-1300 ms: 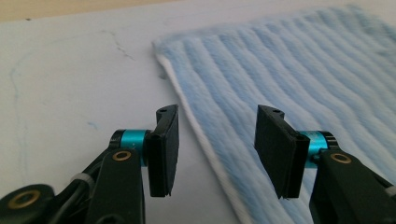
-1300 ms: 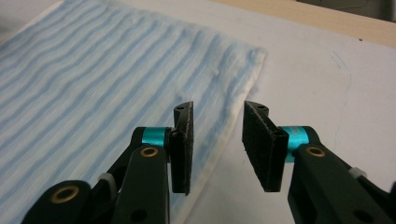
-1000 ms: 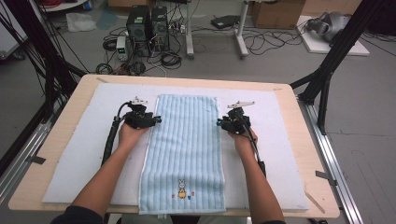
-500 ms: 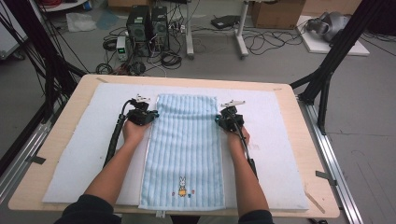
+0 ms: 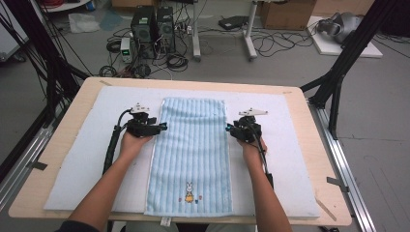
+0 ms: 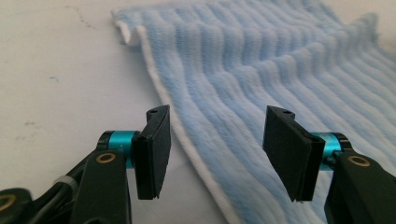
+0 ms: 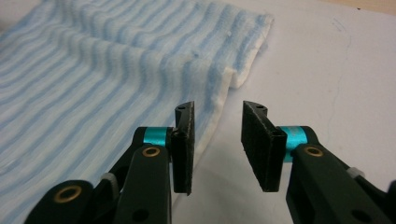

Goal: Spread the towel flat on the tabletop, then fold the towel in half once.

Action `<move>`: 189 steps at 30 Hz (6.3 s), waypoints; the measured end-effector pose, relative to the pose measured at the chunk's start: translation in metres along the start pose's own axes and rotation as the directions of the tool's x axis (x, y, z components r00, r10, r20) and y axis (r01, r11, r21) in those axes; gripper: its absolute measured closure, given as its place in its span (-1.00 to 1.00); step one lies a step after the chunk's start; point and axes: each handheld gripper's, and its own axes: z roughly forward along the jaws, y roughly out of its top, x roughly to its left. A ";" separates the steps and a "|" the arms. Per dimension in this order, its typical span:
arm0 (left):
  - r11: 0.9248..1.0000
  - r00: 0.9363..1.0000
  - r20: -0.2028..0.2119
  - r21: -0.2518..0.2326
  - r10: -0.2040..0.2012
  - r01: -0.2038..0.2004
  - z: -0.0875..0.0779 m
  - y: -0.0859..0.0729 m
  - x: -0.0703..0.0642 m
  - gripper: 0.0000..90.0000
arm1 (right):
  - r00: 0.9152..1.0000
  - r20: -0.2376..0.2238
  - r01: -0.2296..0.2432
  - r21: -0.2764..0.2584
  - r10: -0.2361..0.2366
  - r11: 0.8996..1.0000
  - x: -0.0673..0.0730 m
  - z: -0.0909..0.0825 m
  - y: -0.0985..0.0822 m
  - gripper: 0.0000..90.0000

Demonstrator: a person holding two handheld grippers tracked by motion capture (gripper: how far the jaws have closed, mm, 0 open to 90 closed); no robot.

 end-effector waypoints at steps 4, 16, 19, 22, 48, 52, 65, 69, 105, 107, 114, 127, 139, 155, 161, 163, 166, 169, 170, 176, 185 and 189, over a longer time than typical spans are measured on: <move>0.999 1.000 0.024 -0.029 0.015 -0.014 -0.025 -0.011 -0.010 -0.14 | 0.997 -0.044 0.056 -0.011 -0.057 0.998 0.010 -0.024 -0.009 0.38; 0.999 0.997 0.073 -0.028 0.029 -0.027 -0.077 -0.049 -0.037 0.03 | 0.992 -0.091 0.089 0.016 -0.087 0.996 0.051 -0.071 -0.064 0.48; 1.000 0.995 0.091 -0.012 0.027 -0.026 -0.085 -0.061 -0.043 0.05 | 0.988 -0.117 0.102 0.040 -0.097 0.994 0.060 -0.075 -0.075 0.53; 1.000 0.994 0.109 -0.004 0.029 -0.029 -0.094 -0.071 -0.049 0.05 | 0.985 -0.135 0.116 0.052 -0.109 0.992 0.066 -0.080 -0.076 0.53; 0.980 0.981 0.132 0.122 0.139 -0.155 -0.111 -0.091 -0.080 0.93 | 0.963 -0.236 0.170 0.150 -0.131 0.974 0.075 -0.092 -0.089 0.94; 0.979 0.976 0.175 0.136 0.128 -0.153 -0.120 -0.096 -0.082 0.93 | 0.958 -0.254 0.176 0.167 -0.130 0.970 0.076 -0.100 -0.093 0.94; 0.994 0.982 0.160 0.041 0.097 -0.104 -0.127 -0.089 -0.077 0.16 | 0.966 -0.248 0.104 0.105 -0.076 0.989 0.070 -0.113 -0.092 0.47; 0.994 0.984 0.146 -0.040 0.104 -0.099 -0.121 -0.075 -0.065 0.20 | 0.968 -0.228 0.115 0.057 -0.099 0.992 0.071 -0.098 -0.080 0.51; 0.954 0.984 0.102 -0.279 0.145 -0.111 -0.094 -0.036 -0.033 -0.53 | 0.996 0.011 0.093 -0.067 -0.092 0.993 0.004 -0.106 -0.053 -0.75; 0.959 0.985 0.098 -0.259 0.143 -0.114 -0.094 -0.036 -0.031 -0.54 | 0.996 0.012 0.091 -0.067 -0.090 0.994 0.003 -0.106 -0.053 -0.75; 0.965 0.990 0.065 -0.243 0.122 -0.103 -0.093 -0.037 -0.029 -0.55 | 0.998 0.009 0.057 -0.069 -0.056 0.996 -0.001 -0.108 -0.055 -0.75; 0.969 0.995 0.069 -0.243 0.066 -0.047 -0.094 -0.037 -0.023 -0.57 | 0.999 0.007 0.036 -0.060 -0.036 0.998 -0.002 -0.107 -0.059 -0.75; 0.974 0.998 0.062 -0.225 0.017 -0.002 -0.092 -0.041 -0.016 -0.57 | 1.000 -0.006 0.026 -0.047 -0.026 0.999 -0.001 -0.105 -0.061 -0.75; 0.987 0.999 0.040 -0.160 -0.007 0.013 -0.067 0.007 0.002 -0.55 | 1.000 -0.023 -0.014 -0.072 0.012 0.997 0.001 -0.107 -0.061 -0.75; 0.990 0.999 0.045 -0.138 -0.012 0.018 -0.047 0.017 0.004 -0.51 | 1.000 -0.020 -0.020 -0.066 0.018 0.998 0.000 -0.108 -0.065 -0.75; 0.993 0.999 0.032 -0.114 -0.020 0.024 -0.039 0.017 0.005 -0.49 | 1.000 -0.019 -0.025 -0.067 0.023 0.997 -0.001 -0.109 -0.065 -0.75; 0.996 1.000 0.010 -0.086 -0.025 0.025 -0.029 0.016 0.007 -0.43 | 1.000 -0.014 -0.025 -0.066 0.024 0.998 -0.001 -0.110 -0.066 -0.75; 0.999 1.000 -0.009 -0.038 -0.008 0.008 -0.018 0.016 0.006 -0.35 | 0.999 -0.016 -0.029 -0.060 0.028 0.998 -0.002 -0.109 -0.067 -0.75; 1.000 1.000 -0.016 -0.024 -0.003 0.002 -0.015 0.016 0.006 -0.32 | 1.000 -0.016 -0.025 -0.061 0.024 0.998 -0.002 -0.108 -0.067 -0.75; 0.998 0.998 -0.033 0.029 0.048 -0.047 0.004 0.015 -0.002 -0.12 | 0.999 -0.021 -0.028 -0.050 0.027 0.998 -0.001 -0.107 -0.067 -0.75; 0.984 0.989 -0.059 0.123 0.138 -0.130 0.021 0.006 -0.014 0.09 | 0.999 -0.021 -0.030 -0.051 0.028 0.998 -0.003 -0.107 -0.068 -0.75; 0.979 0.985 -0.043 0.127 0.168 -0.162 0.020 0.006 -0.017 0.44 | 0.999 -0.023 -0.031 -0.049 0.030 0.998 -0.003 -0.107 -0.068 -0.75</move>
